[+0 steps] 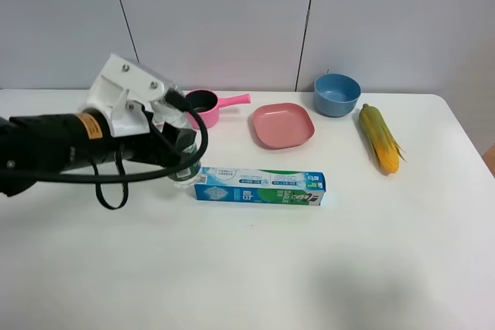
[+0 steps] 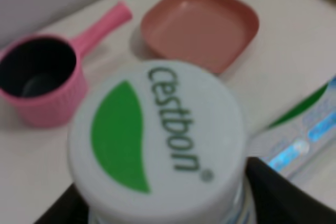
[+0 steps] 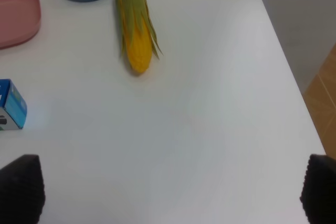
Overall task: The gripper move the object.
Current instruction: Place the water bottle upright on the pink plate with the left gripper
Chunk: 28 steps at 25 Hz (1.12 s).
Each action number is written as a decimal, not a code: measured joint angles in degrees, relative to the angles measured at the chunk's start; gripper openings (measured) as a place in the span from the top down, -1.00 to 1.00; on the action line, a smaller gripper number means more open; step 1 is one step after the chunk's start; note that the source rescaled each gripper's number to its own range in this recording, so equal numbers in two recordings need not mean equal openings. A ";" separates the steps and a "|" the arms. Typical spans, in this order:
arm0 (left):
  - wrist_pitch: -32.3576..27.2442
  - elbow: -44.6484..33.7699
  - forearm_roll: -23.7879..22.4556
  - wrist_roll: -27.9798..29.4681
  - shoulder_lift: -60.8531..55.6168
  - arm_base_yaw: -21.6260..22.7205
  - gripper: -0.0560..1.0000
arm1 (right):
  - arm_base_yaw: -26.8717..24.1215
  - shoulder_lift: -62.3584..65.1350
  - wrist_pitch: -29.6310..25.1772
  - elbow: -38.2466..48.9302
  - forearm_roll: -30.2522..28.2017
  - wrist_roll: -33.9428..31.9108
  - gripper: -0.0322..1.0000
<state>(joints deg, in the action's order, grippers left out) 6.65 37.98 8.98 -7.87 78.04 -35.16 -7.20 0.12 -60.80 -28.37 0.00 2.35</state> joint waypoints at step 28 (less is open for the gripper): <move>-21.66 42.18 -2.62 -2.51 21.48 0.00 0.89 | 0.00 0.00 0.00 0.00 0.00 0.00 -1.00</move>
<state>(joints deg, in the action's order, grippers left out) -15.01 80.16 6.36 -10.38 99.51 -35.16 -7.20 0.12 -60.80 -28.37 0.00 2.35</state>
